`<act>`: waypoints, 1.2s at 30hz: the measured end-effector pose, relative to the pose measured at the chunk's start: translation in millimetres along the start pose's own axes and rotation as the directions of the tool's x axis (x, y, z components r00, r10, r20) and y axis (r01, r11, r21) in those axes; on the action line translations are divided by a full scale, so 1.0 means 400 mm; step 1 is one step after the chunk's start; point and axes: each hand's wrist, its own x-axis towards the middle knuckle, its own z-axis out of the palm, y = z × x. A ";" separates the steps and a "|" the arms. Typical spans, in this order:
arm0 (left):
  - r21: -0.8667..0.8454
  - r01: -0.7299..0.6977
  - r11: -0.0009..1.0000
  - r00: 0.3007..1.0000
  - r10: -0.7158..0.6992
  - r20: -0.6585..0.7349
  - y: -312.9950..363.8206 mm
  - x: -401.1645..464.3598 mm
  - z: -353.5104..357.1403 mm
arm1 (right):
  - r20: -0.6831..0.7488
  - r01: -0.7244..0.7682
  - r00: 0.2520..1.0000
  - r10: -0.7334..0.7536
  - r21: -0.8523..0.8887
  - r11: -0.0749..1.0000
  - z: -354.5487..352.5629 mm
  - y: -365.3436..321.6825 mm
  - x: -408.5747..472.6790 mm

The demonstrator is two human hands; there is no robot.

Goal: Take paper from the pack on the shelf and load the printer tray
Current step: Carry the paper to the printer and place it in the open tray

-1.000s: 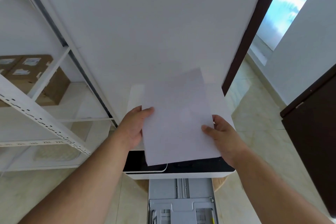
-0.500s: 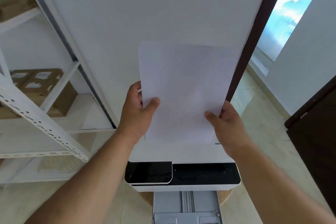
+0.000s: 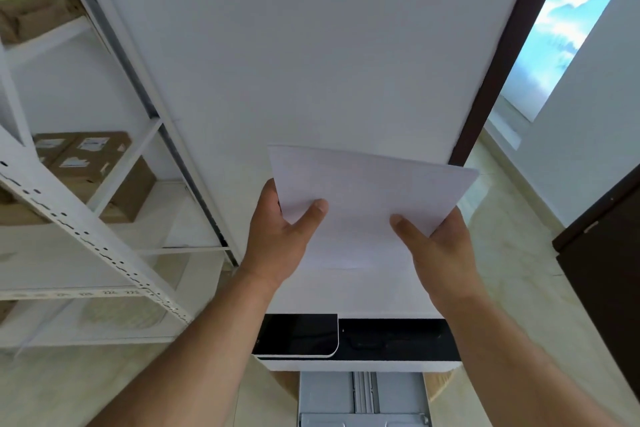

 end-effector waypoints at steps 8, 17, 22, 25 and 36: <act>-0.004 -0.026 1.000 0.999 0.026 -0.028 0.027 -0.007 0.013 | 0.008 0.008 1.000 -0.008 -0.010 1.000 0.010 -0.014 -0.001; -0.037 -0.045 0.998 0.997 0.043 -0.061 0.077 0.002 -0.002 | -0.013 0.053 0.999 -0.052 0.016 0.998 0.010 -0.042 -0.005; -0.091 -0.078 0.993 0.989 0.066 -0.130 0.113 -0.014 -0.011 | -0.002 0.062 0.998 -0.062 0.019 0.998 0.008 -0.038 -0.013; -0.151 -0.016 0.988 0.968 -0.023 -0.250 0.151 -0.001 -0.002 | 0.008 0.063 0.998 -0.063 0.024 0.998 0.011 -0.034 -0.015; -0.222 -0.036 0.974 0.999 0.028 -0.038 0.123 0.017 -0.017 | 0.011 0.023 1.000 -0.024 0.049 0.999 0.011 -0.027 -0.009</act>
